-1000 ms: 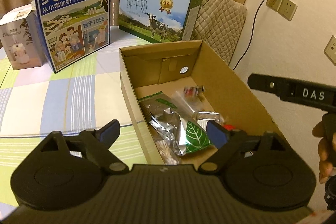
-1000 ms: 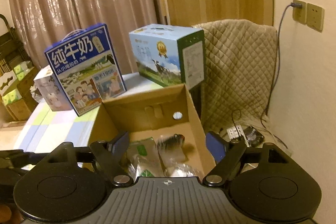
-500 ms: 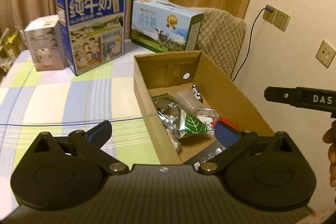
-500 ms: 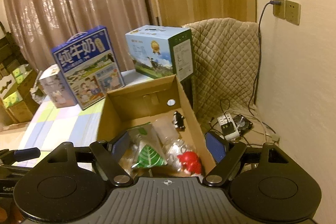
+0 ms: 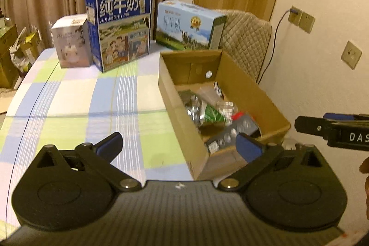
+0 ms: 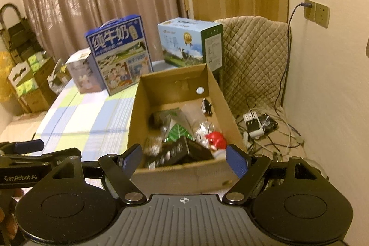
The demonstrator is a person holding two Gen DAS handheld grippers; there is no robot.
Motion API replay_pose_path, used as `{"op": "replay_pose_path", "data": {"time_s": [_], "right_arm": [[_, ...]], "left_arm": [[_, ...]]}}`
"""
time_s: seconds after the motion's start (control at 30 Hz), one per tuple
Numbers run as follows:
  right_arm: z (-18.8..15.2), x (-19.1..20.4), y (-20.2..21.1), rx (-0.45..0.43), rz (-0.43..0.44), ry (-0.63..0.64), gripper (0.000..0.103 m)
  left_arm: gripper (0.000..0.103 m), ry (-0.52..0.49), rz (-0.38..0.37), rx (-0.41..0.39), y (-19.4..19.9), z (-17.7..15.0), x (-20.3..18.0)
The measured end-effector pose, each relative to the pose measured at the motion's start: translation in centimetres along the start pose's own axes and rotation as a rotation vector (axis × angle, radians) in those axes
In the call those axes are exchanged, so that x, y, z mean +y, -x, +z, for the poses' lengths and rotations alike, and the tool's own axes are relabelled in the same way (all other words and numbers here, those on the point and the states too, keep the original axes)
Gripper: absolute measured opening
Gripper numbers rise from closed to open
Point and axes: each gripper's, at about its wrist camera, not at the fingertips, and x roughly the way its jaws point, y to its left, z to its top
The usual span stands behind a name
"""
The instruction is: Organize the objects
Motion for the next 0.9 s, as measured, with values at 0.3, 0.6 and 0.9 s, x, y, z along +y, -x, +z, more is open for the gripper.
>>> {"op": "replay_pose_path", "data": {"time_s": [0.3,0.6,0.9], "right_arm": [[-3.4,1.5,1.0,0.037,-0.007,0.019,0.077],[-5.3,2.4,1.0,0.073,-0.003,0.035,0.077],[-6.6,2.6,1.1,0.1,0.01,0.022,0.077]], "left_arm": [[0.102,0.018,0.015,0.024,2.0,-2.9,0.7],[0.102,0.05,0.012,0.038,3.2,-4.5,1.4],[0.102,0.048,0.022,0.065,2.9,-5.7,1.7]]}}
